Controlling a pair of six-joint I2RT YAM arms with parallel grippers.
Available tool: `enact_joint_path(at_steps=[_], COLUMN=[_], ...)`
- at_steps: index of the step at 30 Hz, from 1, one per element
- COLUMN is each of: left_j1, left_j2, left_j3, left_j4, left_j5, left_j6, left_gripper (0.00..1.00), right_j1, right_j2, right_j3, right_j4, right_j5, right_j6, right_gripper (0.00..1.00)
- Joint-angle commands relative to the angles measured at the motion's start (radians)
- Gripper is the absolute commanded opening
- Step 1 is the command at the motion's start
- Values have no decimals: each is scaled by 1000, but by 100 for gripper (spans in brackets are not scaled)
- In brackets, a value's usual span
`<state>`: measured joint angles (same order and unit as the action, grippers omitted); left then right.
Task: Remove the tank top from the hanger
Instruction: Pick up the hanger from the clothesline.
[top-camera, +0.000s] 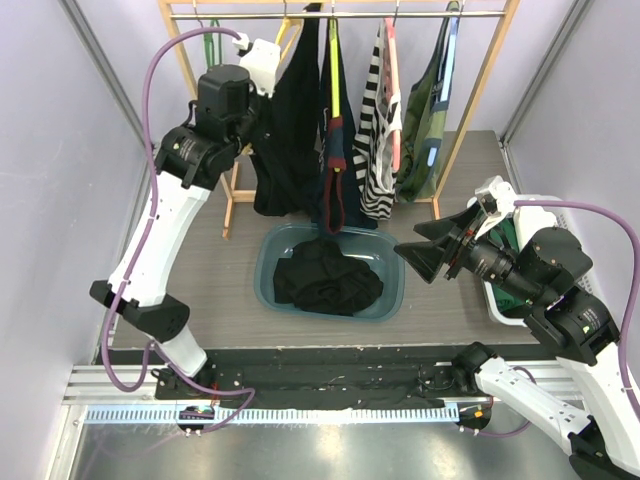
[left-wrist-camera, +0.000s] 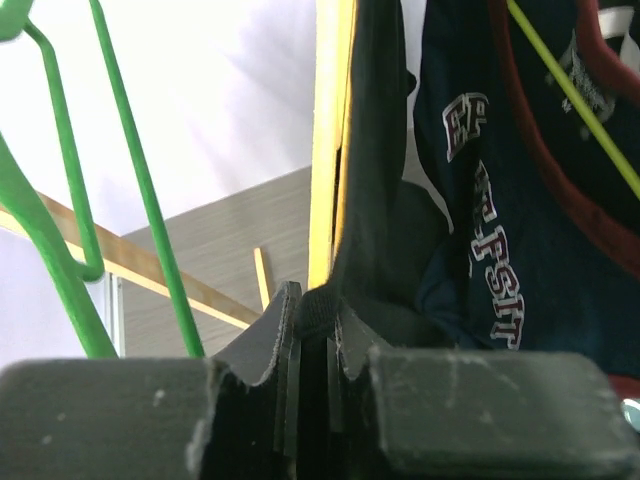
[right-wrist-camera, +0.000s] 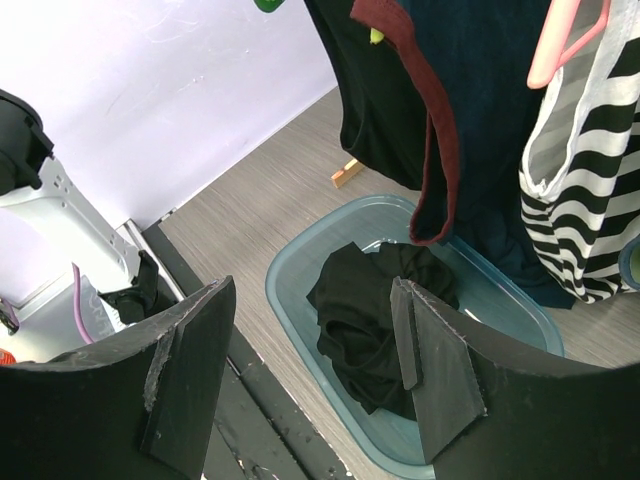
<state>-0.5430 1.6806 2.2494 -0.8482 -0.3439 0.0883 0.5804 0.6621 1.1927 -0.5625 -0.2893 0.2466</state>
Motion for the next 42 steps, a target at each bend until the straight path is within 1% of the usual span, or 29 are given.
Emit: enact_joint_path(at_steps=[1,9,12,17,24,28,29,32,33,34,35,36,39,42], left_j1=[-3,-3,-2,0,5,3,5,3,3,5,3,5,5,5], left_j2=[-123,-228,-262,-327,-443,-493,-501,-524,-547,-565,-585,-593,-565,-558], left_j3=[-63,-301,-326,-246,-200,-128,-87,-22,-30,-51,-75,-89,-53,-114], left_j4=[133,103,84,20,1,35,59,95,115,147,219,237,195,164], left_j5=[20,62,82,206,244,256,263,334,400,426,450,468,473,445], left_j6=[-21,-62,-62,-45,36,82,112,148,163,169,171,163,137,134], left_gripper=[0,0,0,0,0,0,0,0,0,0,0,0,0,0], right_j1=[-4,-4,-5,-2,-2,-2,-4,-4,-2,-2,-2,-4,-4,-2], right_j2=[2,-4,-7,1,89,117,116,114,116,116,117,119,119,120], right_j3=[12,13,11,18,70,73,56,22,15,8,1,-1,-7,-10], right_j4=[18,18,18,15,12,53,67,121,139,148,154,164,179,185], right_j5=[12,10,10,16,24,6,3,-20,-27,-30,-34,-40,-48,-33], right_j6=[10,13,13,7,8,36,48,71,83,88,95,100,115,126], right_gripper=[71,72,72,72,72,71,71,71,71,71,71,71,71,71])
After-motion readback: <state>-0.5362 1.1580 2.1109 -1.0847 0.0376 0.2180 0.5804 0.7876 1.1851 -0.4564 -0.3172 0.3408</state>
